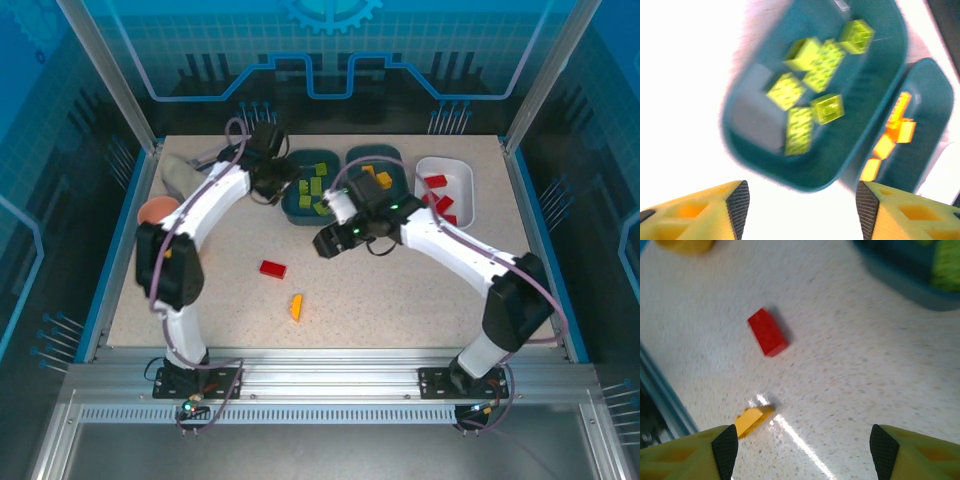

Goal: Sort the legos into containers by color

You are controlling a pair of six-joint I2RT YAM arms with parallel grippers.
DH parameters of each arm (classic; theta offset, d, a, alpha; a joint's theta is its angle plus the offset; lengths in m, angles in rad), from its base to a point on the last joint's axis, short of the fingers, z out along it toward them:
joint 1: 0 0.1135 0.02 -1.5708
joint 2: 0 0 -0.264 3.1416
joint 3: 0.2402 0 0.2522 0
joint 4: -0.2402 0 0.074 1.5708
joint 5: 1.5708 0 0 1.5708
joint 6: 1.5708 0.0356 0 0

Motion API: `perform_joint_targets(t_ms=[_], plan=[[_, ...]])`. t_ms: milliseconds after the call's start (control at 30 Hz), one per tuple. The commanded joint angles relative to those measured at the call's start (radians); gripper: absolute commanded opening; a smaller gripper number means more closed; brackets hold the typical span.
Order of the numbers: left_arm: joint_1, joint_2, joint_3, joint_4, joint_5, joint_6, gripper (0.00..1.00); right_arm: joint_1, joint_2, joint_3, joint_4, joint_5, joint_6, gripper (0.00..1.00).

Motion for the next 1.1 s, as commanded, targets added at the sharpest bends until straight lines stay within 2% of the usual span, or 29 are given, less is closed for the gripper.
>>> perform_joint_targets(t_ms=[0, 167, 300, 500, 833, 1067], plan=[[0.001, -0.173, -0.230, -0.151, -0.094, -0.072, 0.63, 0.089, 0.097, 0.072, -0.064, 0.059, -0.091, 0.74], [0.002, -0.436, -0.519, -0.252, -0.129, -0.135, 0.67, 0.181, 0.248, 0.184, -0.103, 0.123, -0.100, 0.76], [0.014, -0.619, -0.683, -0.321, -0.129, -0.193, 0.71, 0.215, 0.365, 0.273, -0.125, 0.168, -0.083, 0.76], [0.096, -0.797, -0.871, -0.328, 0.016, -0.283, 0.72, 0.246, 0.509, 0.398, -0.148, 0.210, -0.102, 0.77], [0.170, -0.950, -0.981, -0.284, 0.150, -0.356, 0.73, 0.254, 0.675, 0.593, -0.230, 0.268, -0.083, 0.77], [0.179, -0.947, -0.962, -0.288, 0.156, -0.316, 0.73, 0.264, 0.759, 0.668, -0.251, 0.267, -0.058, 0.66]])
